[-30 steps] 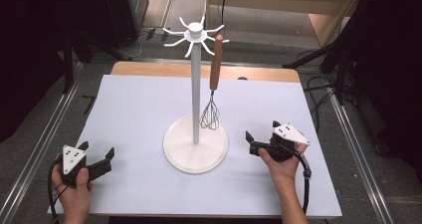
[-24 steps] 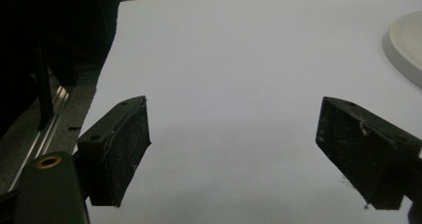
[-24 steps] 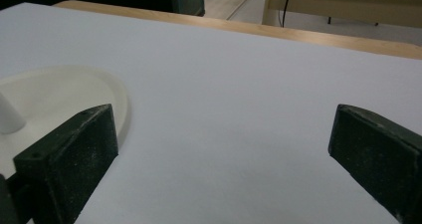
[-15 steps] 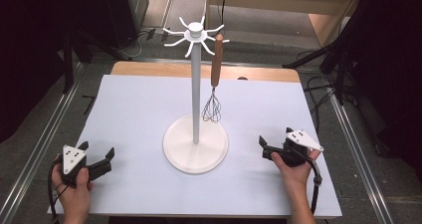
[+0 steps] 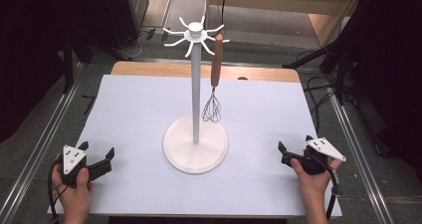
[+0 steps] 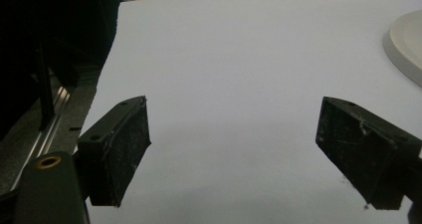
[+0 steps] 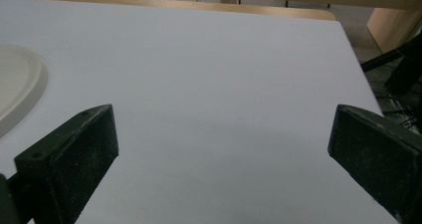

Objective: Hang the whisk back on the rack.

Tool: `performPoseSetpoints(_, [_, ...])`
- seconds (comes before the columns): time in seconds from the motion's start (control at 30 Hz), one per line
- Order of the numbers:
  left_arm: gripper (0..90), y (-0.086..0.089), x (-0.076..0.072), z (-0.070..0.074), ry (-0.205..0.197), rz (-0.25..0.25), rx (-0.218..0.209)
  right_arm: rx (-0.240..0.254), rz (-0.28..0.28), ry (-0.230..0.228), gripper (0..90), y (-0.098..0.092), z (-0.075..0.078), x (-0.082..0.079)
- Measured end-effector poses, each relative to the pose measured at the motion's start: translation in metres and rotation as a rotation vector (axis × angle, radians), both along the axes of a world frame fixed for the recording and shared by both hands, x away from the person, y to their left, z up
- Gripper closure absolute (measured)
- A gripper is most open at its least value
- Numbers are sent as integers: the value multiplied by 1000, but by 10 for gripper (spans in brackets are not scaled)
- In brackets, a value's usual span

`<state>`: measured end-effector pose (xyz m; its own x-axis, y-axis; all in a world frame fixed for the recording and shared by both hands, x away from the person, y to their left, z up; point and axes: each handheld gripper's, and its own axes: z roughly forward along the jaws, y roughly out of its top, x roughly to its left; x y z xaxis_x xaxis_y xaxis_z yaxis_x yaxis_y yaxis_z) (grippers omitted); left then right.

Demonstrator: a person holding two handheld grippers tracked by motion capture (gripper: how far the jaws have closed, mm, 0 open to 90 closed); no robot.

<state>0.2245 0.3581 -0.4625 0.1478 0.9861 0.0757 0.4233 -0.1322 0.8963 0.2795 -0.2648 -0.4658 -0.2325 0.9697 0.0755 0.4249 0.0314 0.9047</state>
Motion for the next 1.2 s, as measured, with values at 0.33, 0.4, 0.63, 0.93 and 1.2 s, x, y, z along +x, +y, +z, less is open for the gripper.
performPoseSetpoints(0.33, [146,-1,0,0,-3,0,2,-21,-80,22,3,-38,-8,-19])
performPoseSetpoints(0.4, [146,0,-1,0,-7,1,0,-29,-85,22,35,-45,-9,-24])
performPoseSetpoints(0.63, [146,1,-1,0,-10,1,-17,-47,-90,39,40,-50,-14,-33])
performPoseSetpoints(0.93, [146,4,-1,0,-9,1,-42,44,-114,40,35,-60,-19,-40])
performPoseSetpoints(1.2, [146,4,-2,0,-15,-1,-44,34,-122,31,41,-56,-21,-41])
